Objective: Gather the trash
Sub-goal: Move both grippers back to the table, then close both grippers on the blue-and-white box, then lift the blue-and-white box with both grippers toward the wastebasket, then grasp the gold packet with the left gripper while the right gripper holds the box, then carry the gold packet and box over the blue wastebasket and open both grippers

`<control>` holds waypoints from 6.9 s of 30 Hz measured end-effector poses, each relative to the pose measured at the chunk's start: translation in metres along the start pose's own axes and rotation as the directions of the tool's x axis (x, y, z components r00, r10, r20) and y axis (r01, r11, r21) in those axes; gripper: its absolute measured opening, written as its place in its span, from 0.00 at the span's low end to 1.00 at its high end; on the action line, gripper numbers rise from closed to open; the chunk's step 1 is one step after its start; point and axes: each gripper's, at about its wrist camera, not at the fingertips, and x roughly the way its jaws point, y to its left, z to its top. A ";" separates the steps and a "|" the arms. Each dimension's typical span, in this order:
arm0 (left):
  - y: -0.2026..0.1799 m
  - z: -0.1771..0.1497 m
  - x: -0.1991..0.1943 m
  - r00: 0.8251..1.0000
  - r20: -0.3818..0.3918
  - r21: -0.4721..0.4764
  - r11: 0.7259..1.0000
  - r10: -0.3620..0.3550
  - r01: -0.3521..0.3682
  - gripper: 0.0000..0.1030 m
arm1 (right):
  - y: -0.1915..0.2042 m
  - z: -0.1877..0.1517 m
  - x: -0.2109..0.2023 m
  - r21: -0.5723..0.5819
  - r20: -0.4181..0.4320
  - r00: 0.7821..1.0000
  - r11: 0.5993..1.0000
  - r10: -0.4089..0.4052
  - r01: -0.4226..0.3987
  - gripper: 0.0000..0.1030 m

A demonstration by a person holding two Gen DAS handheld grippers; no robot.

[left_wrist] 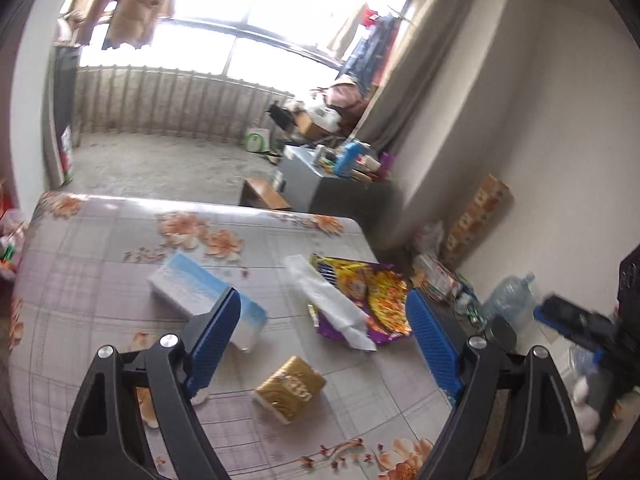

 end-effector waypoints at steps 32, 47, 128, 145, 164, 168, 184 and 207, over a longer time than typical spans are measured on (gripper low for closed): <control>0.118 -0.020 -0.016 0.966 -0.004 -0.172 0.951 0.260 -0.257 0.80 | 0.160 -0.015 0.073 -0.141 -0.525 0.840 0.959 0.138 -0.246 0.88; 0.135 -0.030 0.067 0.977 -0.119 -0.136 0.972 0.175 -0.190 0.80 | 0.102 0.041 0.232 -0.349 -0.331 0.934 0.902 0.134 -0.253 0.88; 0.037 -0.110 0.141 0.922 -0.360 0.275 0.960 0.144 -0.043 0.61 | -0.032 -0.119 0.145 0.032 -0.277 0.934 0.970 -0.224 0.242 0.89; 0.012 -0.135 0.121 0.899 -0.423 0.251 0.968 0.117 -0.008 0.66 | -0.084 -0.131 0.097 -0.055 -0.366 0.930 0.999 -0.021 0.001 0.89; -0.001 -0.140 0.133 0.892 -0.397 0.402 0.915 0.216 -0.043 0.68 | -0.043 -0.157 0.106 -0.218 -0.294 0.928 0.961 -0.230 0.169 0.86; -0.003 -0.142 0.133 0.895 -0.381 0.425 0.904 0.230 -0.051 0.61 | -0.033 -0.162 0.108 -0.272 -0.274 0.921 0.941 -0.277 0.202 0.74; -0.046 -0.121 0.131 0.909 -0.382 0.431 0.902 0.167 0.015 0.57 | -0.082 -0.139 0.051 -0.001 -0.150 0.984 0.995 -0.095 0.096 0.65; -0.408 -0.178 0.335 0.706 -0.686 0.434 0.679 -0.177 0.592 0.59 | -0.444 -0.222 -0.043 0.904 -0.013 0.946 0.400 -0.323 0.149 0.70</control>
